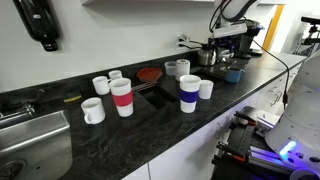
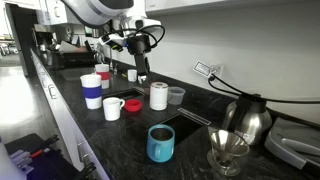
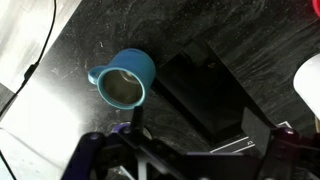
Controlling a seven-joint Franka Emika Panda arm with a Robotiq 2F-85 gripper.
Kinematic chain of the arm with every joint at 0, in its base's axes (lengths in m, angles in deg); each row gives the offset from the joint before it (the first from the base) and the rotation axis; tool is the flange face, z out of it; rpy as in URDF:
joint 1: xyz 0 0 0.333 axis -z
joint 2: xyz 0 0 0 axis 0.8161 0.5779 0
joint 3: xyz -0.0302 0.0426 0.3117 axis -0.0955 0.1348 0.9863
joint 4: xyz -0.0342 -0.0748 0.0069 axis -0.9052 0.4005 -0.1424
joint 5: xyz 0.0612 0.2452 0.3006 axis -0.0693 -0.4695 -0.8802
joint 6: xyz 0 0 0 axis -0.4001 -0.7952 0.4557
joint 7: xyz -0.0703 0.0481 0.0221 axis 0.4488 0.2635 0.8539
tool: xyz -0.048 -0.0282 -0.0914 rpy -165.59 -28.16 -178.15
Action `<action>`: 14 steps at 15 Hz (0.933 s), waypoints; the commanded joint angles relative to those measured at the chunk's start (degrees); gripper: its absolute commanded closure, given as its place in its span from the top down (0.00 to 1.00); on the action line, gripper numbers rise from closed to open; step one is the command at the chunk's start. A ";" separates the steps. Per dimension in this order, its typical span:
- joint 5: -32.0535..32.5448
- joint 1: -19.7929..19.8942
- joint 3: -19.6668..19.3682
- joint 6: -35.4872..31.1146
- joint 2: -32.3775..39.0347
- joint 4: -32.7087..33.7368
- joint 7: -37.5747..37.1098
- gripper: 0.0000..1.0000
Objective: Move the blue cup to the left
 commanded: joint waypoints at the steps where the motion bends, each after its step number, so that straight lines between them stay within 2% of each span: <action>1: 0.25 -1.03 -0.64 0.23 -0.03 0.11 -0.18 1.00; 6: -0.23 -0.30 -1.16 0.63 1.12 1.13 -2.02 1.00; 11: -1.16 2.72 -5.65 1.20 3.79 3.63 -8.53 1.00; 14: 0.52 4.48 -7.70 0.87 5.24 4.24 -12.92 1.00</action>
